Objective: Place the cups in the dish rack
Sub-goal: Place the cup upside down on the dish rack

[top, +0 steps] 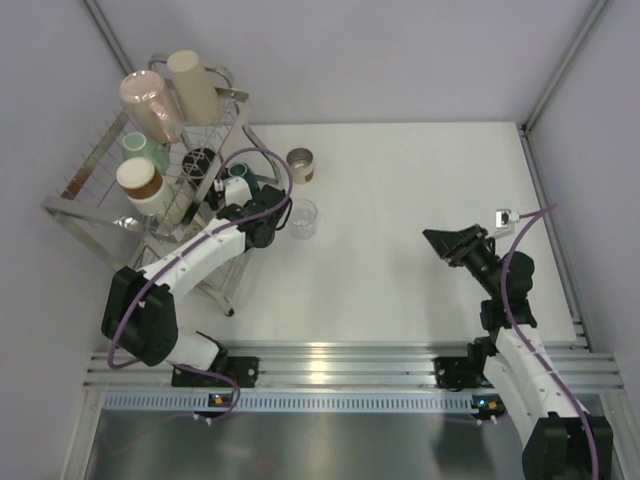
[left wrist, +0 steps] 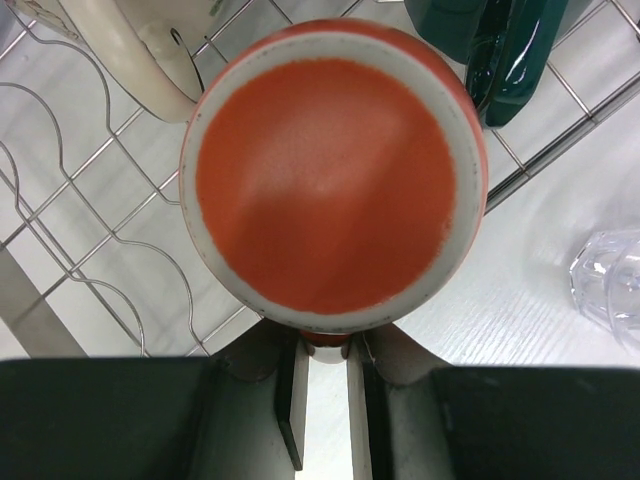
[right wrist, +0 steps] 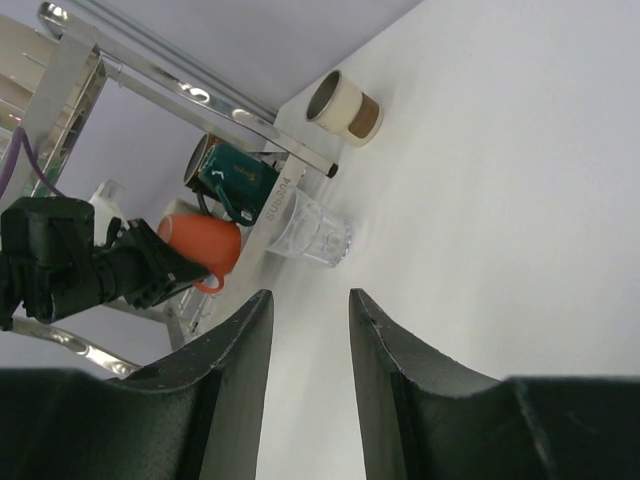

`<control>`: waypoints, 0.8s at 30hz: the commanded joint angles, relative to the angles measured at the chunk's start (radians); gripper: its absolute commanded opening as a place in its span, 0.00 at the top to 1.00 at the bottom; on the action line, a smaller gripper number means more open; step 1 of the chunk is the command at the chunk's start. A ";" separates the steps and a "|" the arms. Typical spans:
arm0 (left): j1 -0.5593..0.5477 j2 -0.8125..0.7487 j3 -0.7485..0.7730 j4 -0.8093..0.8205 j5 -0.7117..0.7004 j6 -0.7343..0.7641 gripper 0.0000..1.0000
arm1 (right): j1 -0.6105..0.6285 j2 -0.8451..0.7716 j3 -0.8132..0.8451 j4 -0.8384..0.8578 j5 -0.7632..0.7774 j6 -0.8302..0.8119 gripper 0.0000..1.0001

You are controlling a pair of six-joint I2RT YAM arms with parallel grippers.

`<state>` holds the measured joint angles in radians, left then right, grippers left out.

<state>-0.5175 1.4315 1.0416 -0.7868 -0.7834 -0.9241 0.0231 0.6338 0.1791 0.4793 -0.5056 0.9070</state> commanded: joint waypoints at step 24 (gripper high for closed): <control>0.047 -0.068 -0.041 0.118 0.021 0.174 0.72 | 0.000 -0.026 0.037 -0.008 0.018 -0.045 0.63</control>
<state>-0.4767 1.4017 0.9741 -0.7231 -0.7212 -0.7582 0.0231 0.6220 0.1791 0.4618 -0.4976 0.8886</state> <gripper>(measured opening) 0.270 0.371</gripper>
